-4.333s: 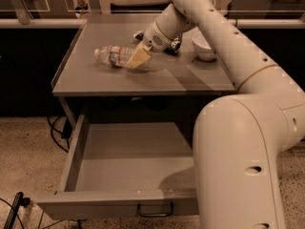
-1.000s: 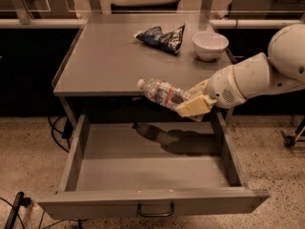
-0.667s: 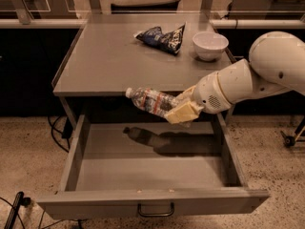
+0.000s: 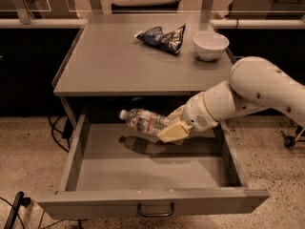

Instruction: Place water bottle into top drawer

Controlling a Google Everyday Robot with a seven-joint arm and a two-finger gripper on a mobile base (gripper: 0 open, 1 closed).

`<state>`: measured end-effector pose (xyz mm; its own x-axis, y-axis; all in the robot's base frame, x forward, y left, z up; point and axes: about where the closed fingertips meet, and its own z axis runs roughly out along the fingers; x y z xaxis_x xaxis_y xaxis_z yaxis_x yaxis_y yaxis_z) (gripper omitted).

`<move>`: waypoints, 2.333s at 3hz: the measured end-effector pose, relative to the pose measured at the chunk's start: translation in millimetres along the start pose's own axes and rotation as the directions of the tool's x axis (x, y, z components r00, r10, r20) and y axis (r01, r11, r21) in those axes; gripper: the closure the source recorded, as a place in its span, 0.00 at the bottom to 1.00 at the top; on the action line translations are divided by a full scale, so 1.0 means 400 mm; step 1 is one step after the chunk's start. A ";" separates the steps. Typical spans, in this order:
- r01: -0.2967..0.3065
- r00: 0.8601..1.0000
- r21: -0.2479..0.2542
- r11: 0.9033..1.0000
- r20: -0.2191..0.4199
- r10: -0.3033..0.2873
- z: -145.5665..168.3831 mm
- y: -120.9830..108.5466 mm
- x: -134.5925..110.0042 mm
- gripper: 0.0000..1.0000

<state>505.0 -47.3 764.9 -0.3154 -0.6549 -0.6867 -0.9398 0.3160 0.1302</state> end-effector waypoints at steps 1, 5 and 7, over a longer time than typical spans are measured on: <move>-0.047 0.998 -0.001 0.999 -0.038 0.047 0.079 -0.029 0.081 1.00; -0.118 0.991 0.018 0.993 -0.054 0.119 0.263 -0.098 0.202 0.97; -0.118 0.991 0.018 0.993 -0.054 0.119 0.263 -0.097 0.202 0.50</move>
Offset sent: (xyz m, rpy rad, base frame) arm 0.0176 -0.0034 -0.1056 -0.0612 0.1056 -0.0712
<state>530.1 -40.2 629.1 -0.4313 -0.6486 -0.6271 -0.8935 0.4034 0.1973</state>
